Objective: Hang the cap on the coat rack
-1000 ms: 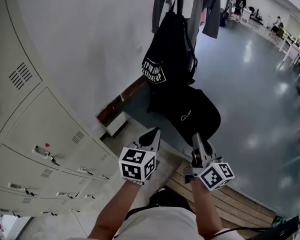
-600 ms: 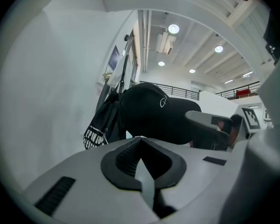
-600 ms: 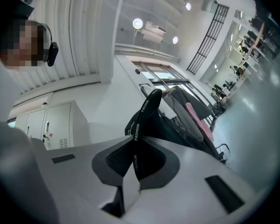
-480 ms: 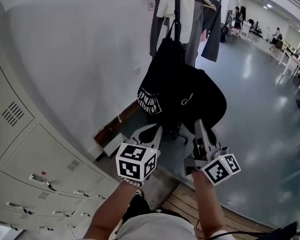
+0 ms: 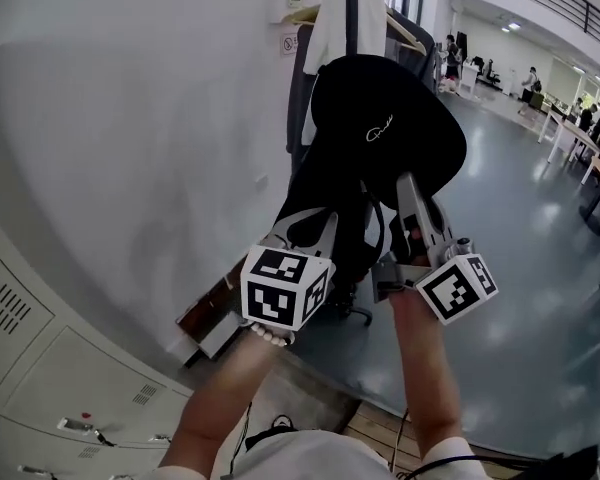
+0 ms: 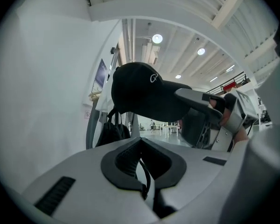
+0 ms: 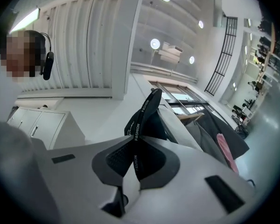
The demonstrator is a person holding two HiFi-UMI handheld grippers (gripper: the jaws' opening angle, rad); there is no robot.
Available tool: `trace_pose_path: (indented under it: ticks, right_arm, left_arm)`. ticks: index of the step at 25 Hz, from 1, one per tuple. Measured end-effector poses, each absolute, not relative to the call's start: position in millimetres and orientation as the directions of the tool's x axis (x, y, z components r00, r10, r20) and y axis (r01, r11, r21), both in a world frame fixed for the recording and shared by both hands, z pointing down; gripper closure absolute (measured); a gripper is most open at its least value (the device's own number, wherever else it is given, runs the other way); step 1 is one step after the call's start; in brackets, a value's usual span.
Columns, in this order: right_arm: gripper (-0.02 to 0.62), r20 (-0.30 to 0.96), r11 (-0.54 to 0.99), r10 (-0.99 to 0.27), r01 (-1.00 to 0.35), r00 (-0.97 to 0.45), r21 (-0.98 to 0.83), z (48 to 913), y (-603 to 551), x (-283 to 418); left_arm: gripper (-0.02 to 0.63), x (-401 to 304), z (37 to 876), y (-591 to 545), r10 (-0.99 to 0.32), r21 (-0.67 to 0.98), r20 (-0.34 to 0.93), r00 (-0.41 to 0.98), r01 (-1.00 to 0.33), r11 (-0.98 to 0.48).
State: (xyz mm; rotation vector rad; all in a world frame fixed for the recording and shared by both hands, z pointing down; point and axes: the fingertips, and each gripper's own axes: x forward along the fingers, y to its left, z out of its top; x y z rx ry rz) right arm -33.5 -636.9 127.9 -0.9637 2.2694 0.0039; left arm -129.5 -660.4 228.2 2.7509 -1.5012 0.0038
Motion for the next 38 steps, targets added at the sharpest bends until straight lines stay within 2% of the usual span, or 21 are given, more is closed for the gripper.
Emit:
trace_pose_path:
  ticks: [13, 18, 22, 27, 38]
  right_arm:
    - [0.577, -0.706, 0.756, -0.532, -0.638, -0.467, -0.147, 10, -726, -61]
    - [0.577, -0.732, 0.774, -0.511, -0.611, -0.451, -0.165, -7, -744, -64]
    - [0.577, -0.692, 0.747, -0.594, -0.601, -0.411, -0.284, 19, -770, -53]
    - [0.577, -0.645, 0.721, -0.667, -0.543, -0.374, -0.430, 95, -782, -42]
    - [0.577, -0.544, 0.649, -0.753, -0.555, -0.370, -0.521, 188, -778, -40]
  left_arm:
    - [0.601, -151, 146, -780, -0.831, -0.049, -0.064, 0.552, -0.834, -0.550]
    - [0.601, -152, 161, -790, -0.829, -0.030, -0.051, 0.557, -0.830, -0.556]
    - [0.601, -152, 174, -791, -0.830, -0.009, -0.022, 0.558, -0.830, -0.558]
    - [0.601, -160, 195, -790, -0.834, 0.001, -0.004, 0.552, -0.834, -0.552]
    - [0.601, -161, 211, -781, -0.838, 0.037, -0.002, 0.546, -0.837, -0.546]
